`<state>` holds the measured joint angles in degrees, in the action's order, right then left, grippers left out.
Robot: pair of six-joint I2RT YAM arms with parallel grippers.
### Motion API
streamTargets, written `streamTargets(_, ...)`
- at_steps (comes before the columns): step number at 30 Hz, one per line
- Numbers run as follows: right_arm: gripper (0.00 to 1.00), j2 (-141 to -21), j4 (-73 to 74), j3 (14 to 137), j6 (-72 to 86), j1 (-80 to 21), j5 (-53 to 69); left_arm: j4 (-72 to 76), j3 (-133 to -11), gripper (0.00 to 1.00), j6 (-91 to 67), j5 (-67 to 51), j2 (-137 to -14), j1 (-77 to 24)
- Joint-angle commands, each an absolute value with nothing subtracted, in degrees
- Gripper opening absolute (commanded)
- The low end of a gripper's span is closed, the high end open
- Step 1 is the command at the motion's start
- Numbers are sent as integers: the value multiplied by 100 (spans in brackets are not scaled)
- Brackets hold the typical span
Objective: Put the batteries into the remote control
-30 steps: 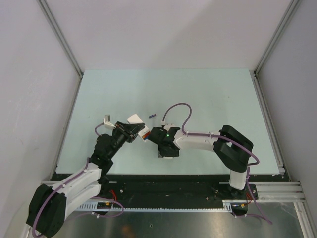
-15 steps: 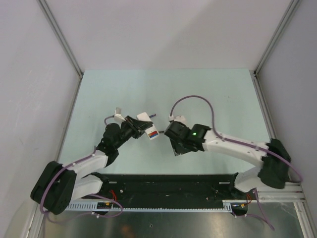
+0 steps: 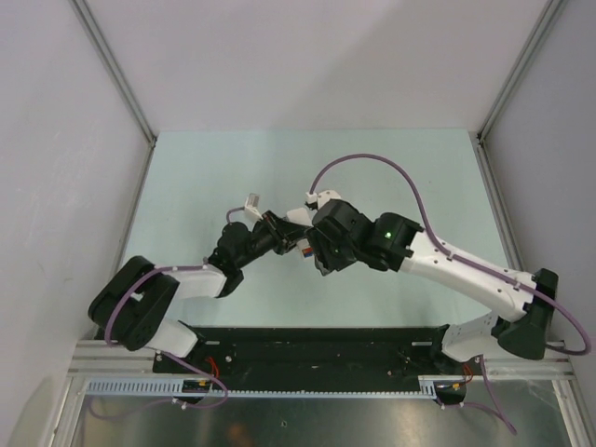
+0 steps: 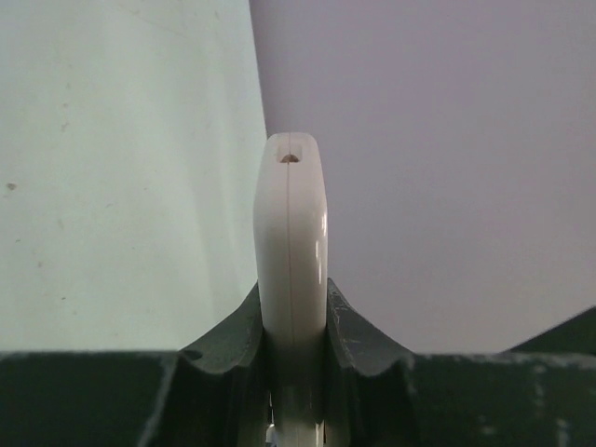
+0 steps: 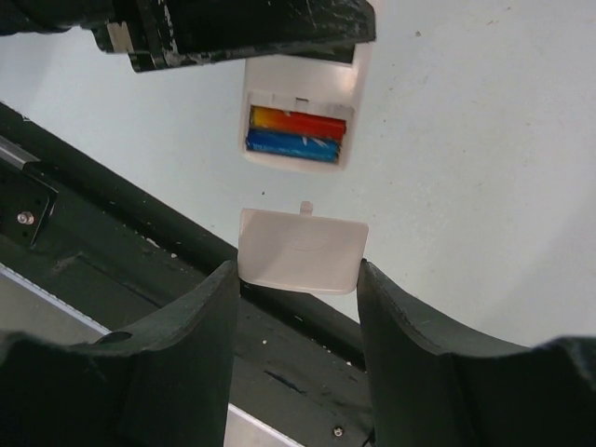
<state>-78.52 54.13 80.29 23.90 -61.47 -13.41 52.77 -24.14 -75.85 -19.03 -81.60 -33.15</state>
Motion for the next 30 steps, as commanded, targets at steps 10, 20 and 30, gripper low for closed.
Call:
streamTargets(10, 0, -8569, 5291, 8586, 2382, -5766, -1037, 7418, -2742, 0, -8341, -1995, -8930, -3410)
streamTargets(20, 0, -8938, 5466, 9070, 2242, -5792, -1090, 7436, -2672, 0, -8288, -2004, -8903, -3410)
streamTargets(30, 0, -9176, 5853, 9334, 2127, -5792, -1274, 7374, -2584, 0, -8227, -1978, -8824, -3419)
